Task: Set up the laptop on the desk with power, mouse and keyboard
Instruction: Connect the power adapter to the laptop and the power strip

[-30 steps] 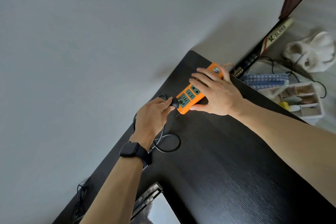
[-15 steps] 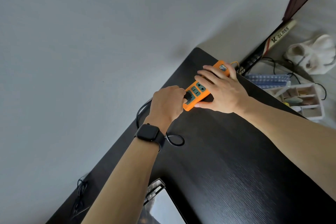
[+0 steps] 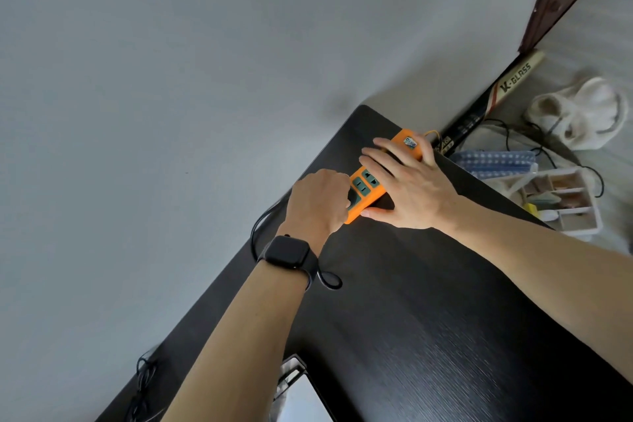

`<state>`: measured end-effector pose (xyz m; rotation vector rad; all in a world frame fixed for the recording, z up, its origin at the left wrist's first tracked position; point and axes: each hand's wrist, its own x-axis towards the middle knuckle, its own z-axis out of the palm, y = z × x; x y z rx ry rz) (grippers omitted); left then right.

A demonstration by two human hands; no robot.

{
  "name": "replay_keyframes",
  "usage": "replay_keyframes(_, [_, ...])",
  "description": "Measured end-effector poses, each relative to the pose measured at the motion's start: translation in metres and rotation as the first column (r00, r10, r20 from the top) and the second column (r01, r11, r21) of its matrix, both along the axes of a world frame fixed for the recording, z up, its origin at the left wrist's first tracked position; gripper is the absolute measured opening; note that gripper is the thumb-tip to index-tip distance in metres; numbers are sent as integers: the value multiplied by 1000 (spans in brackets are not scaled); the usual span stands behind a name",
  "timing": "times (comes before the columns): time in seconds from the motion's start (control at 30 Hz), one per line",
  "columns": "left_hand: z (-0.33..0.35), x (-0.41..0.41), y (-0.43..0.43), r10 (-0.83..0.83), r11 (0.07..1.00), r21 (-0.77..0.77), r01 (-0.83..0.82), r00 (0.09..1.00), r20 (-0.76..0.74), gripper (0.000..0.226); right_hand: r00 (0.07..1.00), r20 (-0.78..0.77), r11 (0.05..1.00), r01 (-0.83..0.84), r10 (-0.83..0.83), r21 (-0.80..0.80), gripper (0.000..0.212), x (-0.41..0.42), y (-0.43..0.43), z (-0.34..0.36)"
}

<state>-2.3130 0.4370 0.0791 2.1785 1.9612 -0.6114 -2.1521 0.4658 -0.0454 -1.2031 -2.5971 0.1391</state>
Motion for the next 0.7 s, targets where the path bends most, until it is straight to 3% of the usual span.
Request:
replay_keyframes(0.37, [-1,-10,-19,23,1000,-10,-23,998,55,37,1000,-8,1000,-14,14,-22,91,1,0,2])
replay_keyframes(0.7, [-1,-3,-6,-3,997,-73,6,999,34,29,1000,0,999,-27,27,-42,90,1,-1,2])
